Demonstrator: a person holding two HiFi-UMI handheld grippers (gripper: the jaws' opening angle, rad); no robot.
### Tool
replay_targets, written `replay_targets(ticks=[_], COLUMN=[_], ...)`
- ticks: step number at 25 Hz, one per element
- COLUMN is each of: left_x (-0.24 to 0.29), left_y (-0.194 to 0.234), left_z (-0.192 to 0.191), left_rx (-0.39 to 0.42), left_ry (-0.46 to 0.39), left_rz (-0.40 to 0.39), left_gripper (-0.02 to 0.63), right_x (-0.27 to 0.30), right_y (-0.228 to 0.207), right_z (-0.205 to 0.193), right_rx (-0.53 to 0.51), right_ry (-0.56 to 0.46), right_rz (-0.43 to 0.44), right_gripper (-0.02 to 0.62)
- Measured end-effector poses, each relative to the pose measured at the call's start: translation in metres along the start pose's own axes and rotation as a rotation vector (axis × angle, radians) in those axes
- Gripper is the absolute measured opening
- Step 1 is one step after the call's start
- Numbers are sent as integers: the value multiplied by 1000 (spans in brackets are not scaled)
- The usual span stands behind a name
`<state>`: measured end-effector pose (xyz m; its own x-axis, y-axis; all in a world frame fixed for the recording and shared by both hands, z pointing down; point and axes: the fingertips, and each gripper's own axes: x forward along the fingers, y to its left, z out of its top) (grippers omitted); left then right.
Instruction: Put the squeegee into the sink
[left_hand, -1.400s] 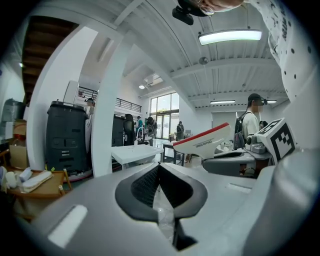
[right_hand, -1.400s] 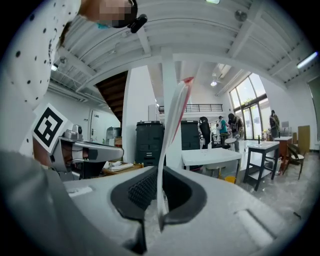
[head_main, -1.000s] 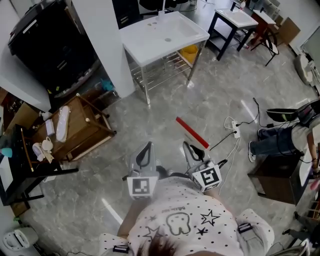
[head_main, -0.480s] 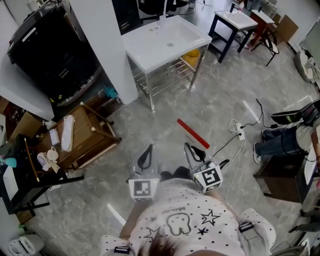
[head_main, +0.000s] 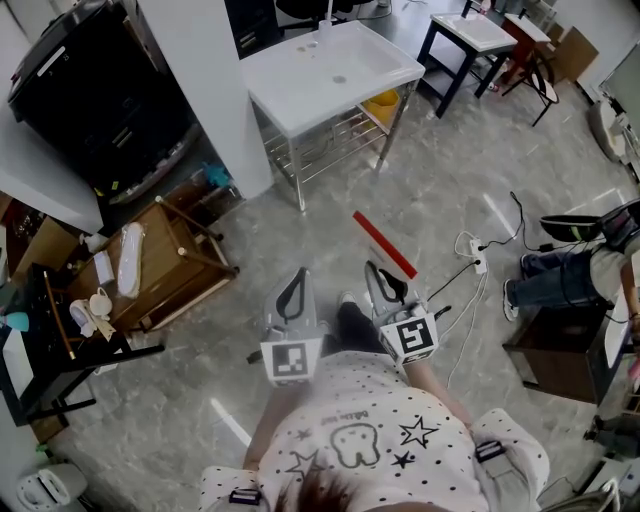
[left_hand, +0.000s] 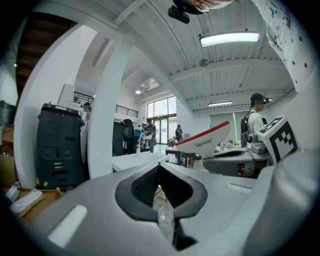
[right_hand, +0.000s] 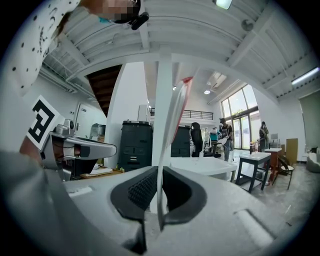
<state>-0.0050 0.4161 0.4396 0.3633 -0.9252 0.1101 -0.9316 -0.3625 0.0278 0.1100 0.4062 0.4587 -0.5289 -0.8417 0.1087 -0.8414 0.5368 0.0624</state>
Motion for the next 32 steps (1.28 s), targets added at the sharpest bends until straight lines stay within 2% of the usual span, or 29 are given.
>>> replay_targets(ticks=[4,7,18,21,26,32], left_x=[23,39,97,112,133,154], left_y=[-13,-19,-19,-17,-10,-14], left_z=[6,10,20,22,21,22], left_rx=[49,38,14,4,-18,-3], left_ry=[-25,-36,-48,-52,-43,-41], left_rz=[-29,-30,48,78,117,123], left_gripper=[-6,-6,-6,-6,-6,-6], right_x=[21,30,63,71,87,93], right_y=[-12,-20,-78,-90,-101,-128], right_z=[4,7,2,3,4,-8], right_rx=[7,8,13,4,4,18], right_ry=[7,-11,17,52,-6,9], right_rz=[0,24,75,92,138,122], right_gripper=[17,17,17,17,17,17])
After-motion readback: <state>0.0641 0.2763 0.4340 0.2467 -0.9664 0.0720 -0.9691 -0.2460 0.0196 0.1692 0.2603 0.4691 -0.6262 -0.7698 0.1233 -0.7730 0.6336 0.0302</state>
